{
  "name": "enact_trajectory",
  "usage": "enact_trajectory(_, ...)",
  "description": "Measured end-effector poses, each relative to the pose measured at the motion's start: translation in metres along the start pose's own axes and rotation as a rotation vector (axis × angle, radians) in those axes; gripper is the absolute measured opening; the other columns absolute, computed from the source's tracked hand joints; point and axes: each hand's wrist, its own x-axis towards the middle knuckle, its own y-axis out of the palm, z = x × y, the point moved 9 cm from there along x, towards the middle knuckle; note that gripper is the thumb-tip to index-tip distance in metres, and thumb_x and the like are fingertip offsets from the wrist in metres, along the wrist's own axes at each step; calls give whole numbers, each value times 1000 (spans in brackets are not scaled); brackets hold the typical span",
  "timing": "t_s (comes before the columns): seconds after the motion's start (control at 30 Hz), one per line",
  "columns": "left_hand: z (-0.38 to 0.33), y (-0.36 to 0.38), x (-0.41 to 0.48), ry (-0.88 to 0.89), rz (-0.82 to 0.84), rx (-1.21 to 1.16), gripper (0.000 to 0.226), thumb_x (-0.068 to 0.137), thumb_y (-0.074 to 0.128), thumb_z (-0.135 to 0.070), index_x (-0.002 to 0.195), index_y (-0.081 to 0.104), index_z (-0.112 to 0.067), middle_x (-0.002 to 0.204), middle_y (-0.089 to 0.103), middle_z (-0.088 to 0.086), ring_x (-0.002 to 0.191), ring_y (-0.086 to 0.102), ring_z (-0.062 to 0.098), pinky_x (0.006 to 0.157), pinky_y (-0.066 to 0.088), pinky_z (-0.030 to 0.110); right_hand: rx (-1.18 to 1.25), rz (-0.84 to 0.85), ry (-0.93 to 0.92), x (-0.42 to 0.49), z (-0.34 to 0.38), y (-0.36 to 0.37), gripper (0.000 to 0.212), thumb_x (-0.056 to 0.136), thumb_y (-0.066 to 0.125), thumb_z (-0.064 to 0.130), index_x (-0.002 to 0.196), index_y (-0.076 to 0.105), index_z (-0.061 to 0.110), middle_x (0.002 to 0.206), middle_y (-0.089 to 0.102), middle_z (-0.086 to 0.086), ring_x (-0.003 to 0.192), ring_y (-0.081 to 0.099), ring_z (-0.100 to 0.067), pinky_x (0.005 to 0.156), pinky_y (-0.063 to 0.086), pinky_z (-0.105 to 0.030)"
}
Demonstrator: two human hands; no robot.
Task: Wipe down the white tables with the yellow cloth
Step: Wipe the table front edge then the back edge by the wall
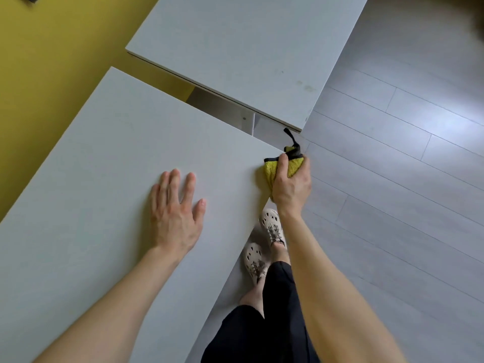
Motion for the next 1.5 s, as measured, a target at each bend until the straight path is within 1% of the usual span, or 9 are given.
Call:
enact_trajectory(0.17, 1, 3, -4, 13, -38, -29, 63, 114, 42, -47, 168, 38, -15, 174, 30, 22, 164, 23, 42, 130, 22, 62, -28, 185, -22, -133, -30, 19, 75, 108, 58, 47, 167, 27, 11, 167, 38, -8, 156, 33, -21, 128, 24, -28)
enact_trajectory(0.3, 2, 6, -5, 32, -54, -59, 65, 113, 44, -47, 168, 37, -14, 176, 26, 22, 166, 18, 41, 131, 20, 63, 17, 264, -73, -101, -24, 21, 71, 110, 59, 31, 168, 24, 7, 165, 38, -9, 153, 35, -20, 115, 16, -3)
enact_trajectory(0.47, 3, 3, -21, 118, -39, -104, 57, 108, 52, -46, 155, 54, -13, 171, 34, 22, 161, 30, 42, 132, 17, 63, 35, 156, -31, -18, 5, 12, 81, 108, 62, 44, 171, 20, 16, 173, 36, -6, 158, 36, -24, 127, 30, -35)
enact_trajectory(0.63, -15, -7, -77, 279, -47, -139, 55, 107, 54, -42, 155, 59, -15, 159, 49, 20, 151, 45, 43, 126, 28, 65, 89, 161, -89, -120, -17, 20, 80, 106, 65, 46, 169, 20, 25, 181, 16, -2, 168, 12, -16, 134, 20, -51)
enact_trajectory(0.77, -14, -3, -89, 312, -41, -160, 61, 107, 52, -40, 165, 46, -22, 174, 34, 14, 164, 28, 35, 128, 25, 66, 25, 195, -167, -171, -41, 15, 82, 107, 62, 49, 174, 16, 32, 183, 2, 2, 168, -4, -9, 137, 8, -45)
enact_trajectory(0.97, -15, 0, -92, 328, -97, -148, 60, 108, 48, -41, 164, 47, -20, 173, 36, 15, 163, 31, 35, 128, 26, 65, 113, 56, -98, -92, -9, 22, 81, 105, 61, 32, 173, 18, 23, 181, 17, -5, 167, 13, -17, 132, 20, -35)
enact_trajectory(1.1, -14, 1, -91, 318, -103, -131, 61, 107, 49, -41, 164, 48, -21, 173, 37, 14, 163, 31, 35, 129, 25, 63, 115, 10, -135, -68, 1, 18, 77, 104, 60, 35, 172, 26, 23, 181, 18, -7, 166, 20, -20, 132, 26, -43)
enact_trajectory(1.3, -16, 2, -92, 340, -93, -112, 61, 108, 47, -43, 165, 45, -21, 173, 35, 15, 163, 30, 36, 129, 25, 64, 42, 92, -355, -187, -28, 22, 85, 100, 68, 29, 172, 24, 18, 182, 2, -10, 169, 3, -24, 134, 18, -56)
enact_trajectory(1.5, -15, 2, -92, 328, -106, -120, 62, 106, 50, -41, 165, 46, -22, 173, 36, 14, 163, 30, 34, 130, 25, 62, 17, 51, -288, -47, 7, 22, 84, 92, 62, 37, 170, 32, 27, 183, 5, -5, 167, 14, -26, 128, 32, -56)
